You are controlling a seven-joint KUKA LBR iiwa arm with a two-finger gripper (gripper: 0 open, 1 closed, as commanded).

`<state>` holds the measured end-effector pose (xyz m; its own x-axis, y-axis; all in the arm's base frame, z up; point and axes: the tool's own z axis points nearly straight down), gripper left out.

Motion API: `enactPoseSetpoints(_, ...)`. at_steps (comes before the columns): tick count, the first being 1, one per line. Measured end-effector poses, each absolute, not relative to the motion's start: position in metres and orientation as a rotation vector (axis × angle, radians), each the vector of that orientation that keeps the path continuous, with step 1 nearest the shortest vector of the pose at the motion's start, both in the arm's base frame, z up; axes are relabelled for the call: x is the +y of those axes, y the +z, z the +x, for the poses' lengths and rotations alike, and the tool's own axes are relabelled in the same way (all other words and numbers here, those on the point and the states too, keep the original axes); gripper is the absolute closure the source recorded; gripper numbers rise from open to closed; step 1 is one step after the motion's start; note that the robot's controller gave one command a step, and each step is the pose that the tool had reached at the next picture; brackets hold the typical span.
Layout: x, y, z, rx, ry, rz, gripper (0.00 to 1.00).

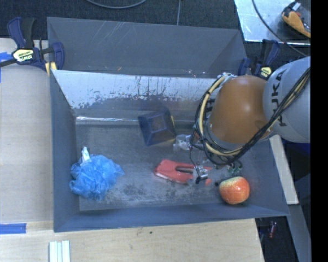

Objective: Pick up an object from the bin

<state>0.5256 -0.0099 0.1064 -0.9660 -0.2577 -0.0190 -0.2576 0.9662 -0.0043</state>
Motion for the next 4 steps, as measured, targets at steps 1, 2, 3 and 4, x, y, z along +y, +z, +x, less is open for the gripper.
enactPoseSetpoints(1, -0.024, 0.071, 0.486, 3.101, -0.002, -0.315, 0.0)
enactPoseSetpoints(2, 0.002, 0.078, 0.515, 3.112, -0.001, -0.123, 1.0)
enactPoseSetpoints(3, 0.002, 0.078, 0.515, 3.112, -0.001, -0.123, 1.0)
enactPoseSetpoints(4, -0.004, 0.172, 0.518, 3.117, 0.0, -0.084, 1.0)
